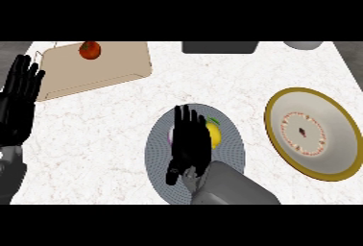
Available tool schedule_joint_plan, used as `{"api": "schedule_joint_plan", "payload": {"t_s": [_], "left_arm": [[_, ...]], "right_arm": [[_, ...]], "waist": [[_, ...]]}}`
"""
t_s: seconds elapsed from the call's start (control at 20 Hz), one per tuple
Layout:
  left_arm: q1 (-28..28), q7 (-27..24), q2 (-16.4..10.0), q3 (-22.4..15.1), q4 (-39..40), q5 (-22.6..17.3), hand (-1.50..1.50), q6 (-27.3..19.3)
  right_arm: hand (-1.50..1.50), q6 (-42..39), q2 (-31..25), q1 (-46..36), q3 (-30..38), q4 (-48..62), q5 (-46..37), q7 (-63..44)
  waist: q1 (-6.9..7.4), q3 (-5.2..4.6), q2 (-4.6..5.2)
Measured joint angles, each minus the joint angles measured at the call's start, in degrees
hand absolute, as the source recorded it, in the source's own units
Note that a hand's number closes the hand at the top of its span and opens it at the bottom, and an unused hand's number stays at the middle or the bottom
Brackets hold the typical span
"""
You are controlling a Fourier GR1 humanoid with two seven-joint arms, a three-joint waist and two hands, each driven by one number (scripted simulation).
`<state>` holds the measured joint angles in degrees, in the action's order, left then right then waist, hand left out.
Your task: Pick the can from the placemat and place it in the bowl
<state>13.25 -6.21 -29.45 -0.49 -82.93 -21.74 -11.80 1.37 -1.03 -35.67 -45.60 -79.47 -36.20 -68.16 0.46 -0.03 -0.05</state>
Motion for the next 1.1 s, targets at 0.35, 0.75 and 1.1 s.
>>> {"api": "schedule_joint_plan", "payload": {"t_s": [0.35,0.75,1.1], "left_arm": [[0.54,0.24,0.54,1.09,0.26,0.79,0.0,0.9],[1.12,1.35,1.65,1.54,0.12,1.61,0.0,1.23],[0.12,1.11,2.13,3.16,0.39,2.44,0.0,2.8]], "right_arm": [[-1.5,1.99,0.09,-0.14,-0.54,3.96,1.05,1.16],[-1.5,4.12,0.17,0.06,1.0,9.57,1.91,2.5],[1.5,5.51,0.06,1.05,0.6,9.36,-2.03,4.07]], "waist": [[0.23,0.01,0.06],[0.22,0.0,-0.1],[-0.06,-0.01,-0.34]]}}
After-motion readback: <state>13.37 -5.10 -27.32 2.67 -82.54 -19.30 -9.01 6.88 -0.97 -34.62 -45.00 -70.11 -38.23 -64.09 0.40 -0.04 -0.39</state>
